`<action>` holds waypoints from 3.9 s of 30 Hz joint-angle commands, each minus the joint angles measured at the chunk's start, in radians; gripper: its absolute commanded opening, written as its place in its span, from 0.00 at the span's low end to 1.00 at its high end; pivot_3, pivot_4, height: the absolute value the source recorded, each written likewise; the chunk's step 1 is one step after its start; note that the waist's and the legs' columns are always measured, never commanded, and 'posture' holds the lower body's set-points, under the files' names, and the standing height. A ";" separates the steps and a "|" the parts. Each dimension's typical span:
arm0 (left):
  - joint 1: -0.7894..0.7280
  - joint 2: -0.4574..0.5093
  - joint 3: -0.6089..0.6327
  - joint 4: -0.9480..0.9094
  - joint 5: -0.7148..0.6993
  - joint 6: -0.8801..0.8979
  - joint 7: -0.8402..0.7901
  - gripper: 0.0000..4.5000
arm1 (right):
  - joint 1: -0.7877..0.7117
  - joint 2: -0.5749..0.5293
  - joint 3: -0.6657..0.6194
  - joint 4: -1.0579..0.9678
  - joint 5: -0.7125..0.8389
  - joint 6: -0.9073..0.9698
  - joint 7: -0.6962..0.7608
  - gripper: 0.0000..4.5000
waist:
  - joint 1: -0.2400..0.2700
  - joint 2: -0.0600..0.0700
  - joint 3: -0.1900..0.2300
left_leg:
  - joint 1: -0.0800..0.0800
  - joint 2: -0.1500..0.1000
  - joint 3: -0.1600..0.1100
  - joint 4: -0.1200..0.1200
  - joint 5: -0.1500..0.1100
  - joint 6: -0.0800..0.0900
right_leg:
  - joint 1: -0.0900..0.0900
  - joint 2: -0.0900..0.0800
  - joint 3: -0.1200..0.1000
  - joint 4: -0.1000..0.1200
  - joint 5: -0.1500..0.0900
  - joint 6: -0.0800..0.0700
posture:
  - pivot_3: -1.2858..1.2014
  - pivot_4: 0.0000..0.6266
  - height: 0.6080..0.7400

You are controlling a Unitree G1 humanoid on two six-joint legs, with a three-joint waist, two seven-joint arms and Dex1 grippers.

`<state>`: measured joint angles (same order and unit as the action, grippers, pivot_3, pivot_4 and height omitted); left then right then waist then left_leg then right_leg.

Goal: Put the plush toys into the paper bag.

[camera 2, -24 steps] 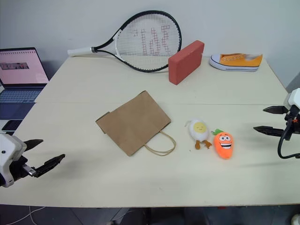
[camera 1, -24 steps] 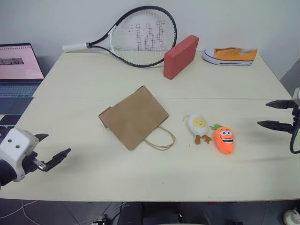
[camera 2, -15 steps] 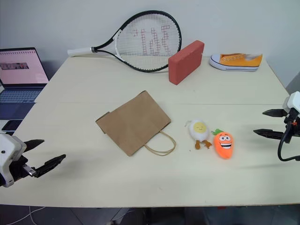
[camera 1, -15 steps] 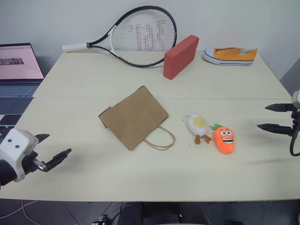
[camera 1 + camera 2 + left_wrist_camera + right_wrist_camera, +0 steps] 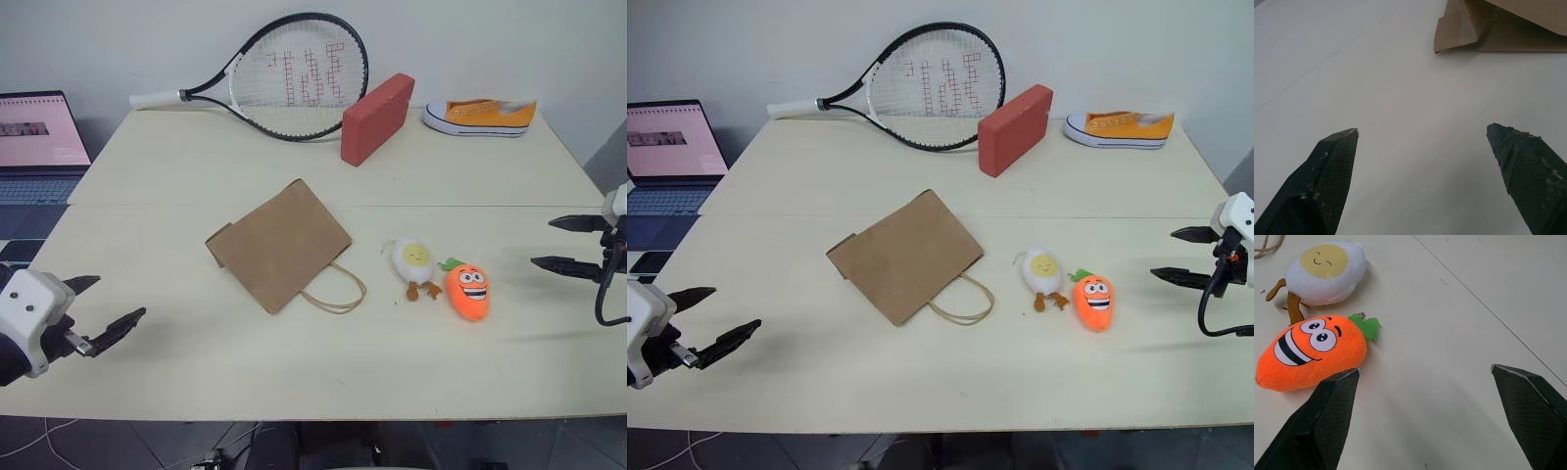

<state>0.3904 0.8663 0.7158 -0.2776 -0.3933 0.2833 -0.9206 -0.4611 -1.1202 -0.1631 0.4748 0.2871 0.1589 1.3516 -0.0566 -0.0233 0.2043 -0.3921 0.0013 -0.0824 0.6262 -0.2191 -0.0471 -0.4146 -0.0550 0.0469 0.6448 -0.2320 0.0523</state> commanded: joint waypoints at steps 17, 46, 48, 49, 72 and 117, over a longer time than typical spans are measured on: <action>-0.372 0.021 -0.501 -0.286 -0.047 0.185 0.019 0.99 | 0.219 0.012 -0.135 -0.581 0.195 0.255 -0.046 1.00 | 0.019 0.000 0.000 | 0.000 -0.001 -0.001 0.002 0.000 0.000 | 0.002 0.000 0.001 0.001 0.003 0.005 | 0.52 0.24 1.00; -0.803 -0.435 -1.109 0.279 0.413 -0.214 0.088 0.99 | 0.460 0.088 -0.199 -1.137 0.470 0.598 -0.313 1.00 | 0.030 -0.001 -0.001 | -0.002 -0.004 -0.006 0.005 0.000 0.000 | 0.005 0.001 0.001 -0.001 0.010 0.016 | 0.52 0.24 1.00; -0.813 -0.450 -1.106 0.303 0.418 -0.224 0.089 0.99 | 0.455 0.088 -0.195 -1.133 0.468 0.596 -0.313 1.00 | 0.030 -0.001 -0.001 | -0.002 -0.004 -0.007 0.005 0.000 0.000 | 0.005 0.001 0.001 -0.001 0.010 0.017 | 0.52 0.24 1.00; -0.818 -0.458 -1.102 0.314 0.418 -0.228 0.090 0.95 | 0.453 0.088 -0.193 -1.130 0.467 0.595 -0.313 1.00 | 0.030 -0.001 -0.001 | -0.002 -0.004 -0.007 0.005 0.000 0.000 | 0.005 0.001 0.001 -0.001 0.010 0.017 | 0.52 0.24 1.00; -0.827 -0.471 -0.990 0.246 0.225 -0.059 -0.016 0.00 | 0.457 0.098 -0.187 -1.118 0.456 0.567 -0.310 1.00 | 0.029 -0.001 -0.001 | -0.002 -0.004 -0.008 0.005 0.000 0.000 | 0.005 0.001 0.000 -0.001 0.011 0.018 | 0.52 0.24 1.00; -0.902 -0.443 -0.657 -0.019 -0.510 0.555 0.060 0.00 | 0.102 0.795 0.447 -0.730 0.049 0.346 -0.738 0.01 | 0.024 -0.001 -0.001 | -0.002 -0.005 -0.014 0.005 0.000 0.000 | 0.005 0.001 -0.004 0.000 0.010 0.016 | 0.52 0.24 1.00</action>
<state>-0.4895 0.4254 0.0452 -0.2651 -0.8726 0.8383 -0.8620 -0.3367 -0.3460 0.2711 -0.2656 0.3576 0.5447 0.6249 -0.0325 -0.0247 0.2035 -0.3943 -0.0033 -0.0962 0.6314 -0.2189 -0.0470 -0.4091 -0.0536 0.0432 0.6452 -0.2218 0.0685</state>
